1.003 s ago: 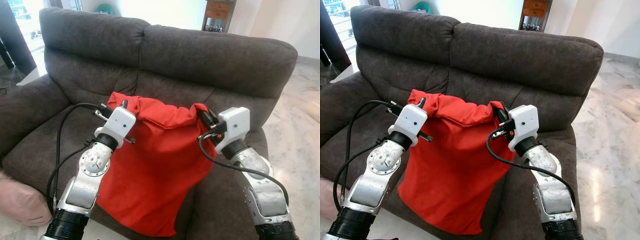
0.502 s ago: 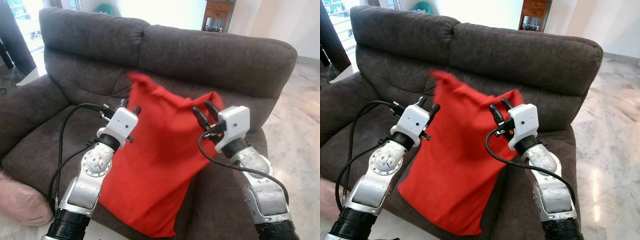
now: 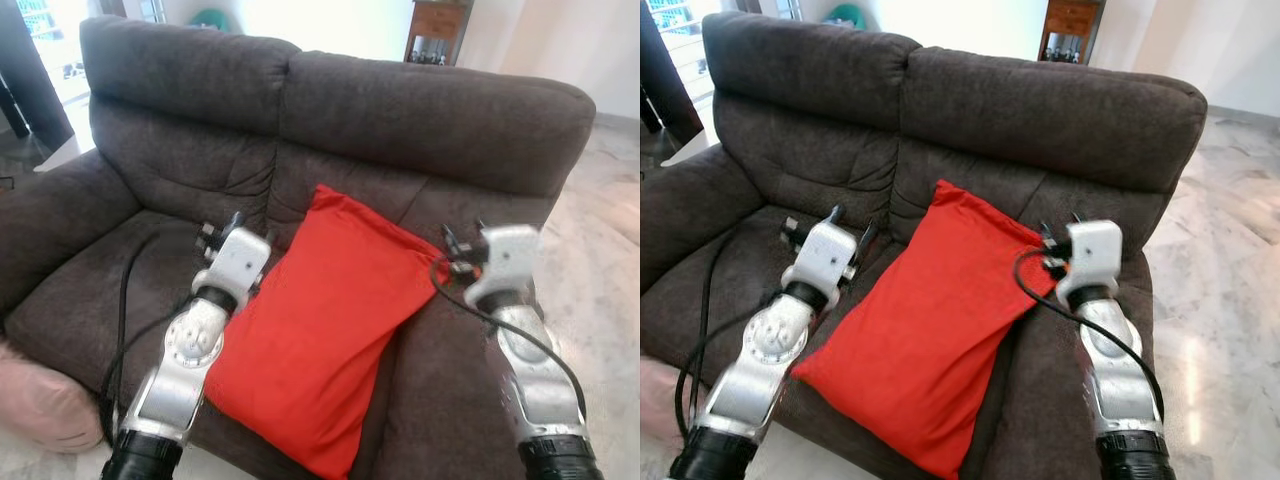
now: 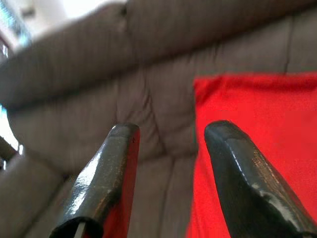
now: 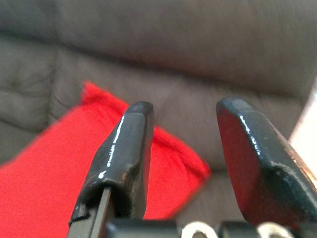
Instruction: Move the pillow to the sofa from floor
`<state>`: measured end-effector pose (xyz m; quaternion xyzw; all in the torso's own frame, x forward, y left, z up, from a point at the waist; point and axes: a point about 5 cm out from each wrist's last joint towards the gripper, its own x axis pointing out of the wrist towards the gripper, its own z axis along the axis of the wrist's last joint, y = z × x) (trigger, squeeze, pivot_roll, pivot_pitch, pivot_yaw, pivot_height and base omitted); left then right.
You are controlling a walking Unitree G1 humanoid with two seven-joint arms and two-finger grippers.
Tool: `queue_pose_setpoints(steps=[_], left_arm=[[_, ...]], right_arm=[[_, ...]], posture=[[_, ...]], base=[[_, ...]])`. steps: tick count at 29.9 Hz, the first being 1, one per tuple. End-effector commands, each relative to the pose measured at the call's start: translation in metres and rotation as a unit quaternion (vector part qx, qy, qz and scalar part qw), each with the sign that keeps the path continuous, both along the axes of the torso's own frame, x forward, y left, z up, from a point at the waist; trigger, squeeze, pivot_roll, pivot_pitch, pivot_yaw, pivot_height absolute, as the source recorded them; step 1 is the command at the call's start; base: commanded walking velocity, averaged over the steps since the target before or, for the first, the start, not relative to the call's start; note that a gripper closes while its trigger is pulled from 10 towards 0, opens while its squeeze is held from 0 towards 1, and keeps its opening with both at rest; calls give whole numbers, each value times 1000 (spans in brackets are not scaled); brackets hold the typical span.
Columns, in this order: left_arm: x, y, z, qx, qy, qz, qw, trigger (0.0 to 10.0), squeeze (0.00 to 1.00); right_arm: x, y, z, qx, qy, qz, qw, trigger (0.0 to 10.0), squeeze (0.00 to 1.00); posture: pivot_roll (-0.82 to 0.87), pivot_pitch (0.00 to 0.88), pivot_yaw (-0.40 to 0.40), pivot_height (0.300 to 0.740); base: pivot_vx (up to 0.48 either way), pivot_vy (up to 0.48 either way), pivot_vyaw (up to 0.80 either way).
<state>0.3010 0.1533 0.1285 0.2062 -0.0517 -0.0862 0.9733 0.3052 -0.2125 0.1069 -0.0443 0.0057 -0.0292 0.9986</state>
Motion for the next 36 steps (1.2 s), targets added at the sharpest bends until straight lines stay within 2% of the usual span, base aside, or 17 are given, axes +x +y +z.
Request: queue_pose_setpoints(steps=[1, 2, 3, 5, 7, 10, 12, 13, 17, 20, 24, 25, 26, 29, 36], left_arm=[[-3, 14, -20, -18, 34, 33, 999, 10000, 0], [-6, 19, -28, -22, 49, 43, 998, 10000, 0], [-6, 19, -28, -22, 49, 43, 998, 10000, 0], [-14, 30, -44, -35, 76, 74, 994, 10000, 0], [-19, 34, -52, -38, 88, 87, 992, 10000, 0], [-22, 32, -57, -35, 94, 87, 991, 10000, 0], [-22, 32, -57, -35, 94, 87, 991, 10000, 0], [-24, 28, -58, -30, 91, 80, 992, 10000, 0], [-25, 27, -58, -31, 89, 79, 992, 10000, 0], [-31, 28, -63, -22, 76, 82, 993, 10000, 0], [-34, 33, -70, -14, 75, 95, 993, 10000, 0], [-38, 41, -82, -20, 90, 116, 989, 10000, 0], [-41, 45, -88, -23, 97, 124, 987, 10000, 0], [-44, 44, -89, -27, 88, 120, 988, 10000, 0], [-58, 40, -94, -35, 68, 129, 989, 10000, 0]], right_arm=[[-5, -12, -15, 15, 18, -37, 999, 10000, 0], [-8, -16, -22, 17, 29, -47, 998, 10000, 0], [-8, -16, -22, 17, 29, -47, 998, 10000, 0], [-17, -26, -40, 28, 58, -75, 995, 10000, 0], [-27, -35, -59, 35, 94, -99, 990, 10000, 0], [-40, -43, -82, 46, 134, -125, 982, 10000, 0], [-40, -43, -82, 46, 134, -125, 982, 10000, 0], [-48, -44, -94, 44, 153, -131, 978, 10000, 0], [-51, -43, -98, 51, 157, -131, 978, 10000, 0], [-63, -22, -114, 49, 167, -78, 982, 10000, 0], [-71, -15, -123, 54, 177, -64, 981, 10000, 0], [-76, -14, -126, 68, 166, -70, 981, 10000, 0], [-77, -14, -125, 83, 152, -74, 982, 10000, 0], [-74, -11, -123, 93, 136, -67, 984, 10000, 0], [-75, 3, -120, 68, 113, -27, 991, 10000, 0]], posture=[[92, 0, -39, 740], [92, 0, -39, 740], [92, 0, -39, 740], [91, 0, -40, 740], [86, 0, -41, 740], [84, 0, -42, 740], [84, 0, -42, 740], [87, 0, -44, 740], [88, 0, -44, 740], [77, 0, -42, 740], [77, 0, -42, 740], [81, 0, -40, 740], [81, 0, -40, 740], [69, 0, -37, 740], [75, 0, -44, 740]], base=[[0, 0, 0], [0, 0, 0], [0, 0, 0], [0, 0, 0], [0, 0, 0], [0, 0, 0], [0, 0, 0], [0, 0, 0], [0, 0, 0], [0, 0, 0], [0, 0, 0], [0, 0, 0], [0, 0, 0], [0, 0, 0], [0, 0, 0]])
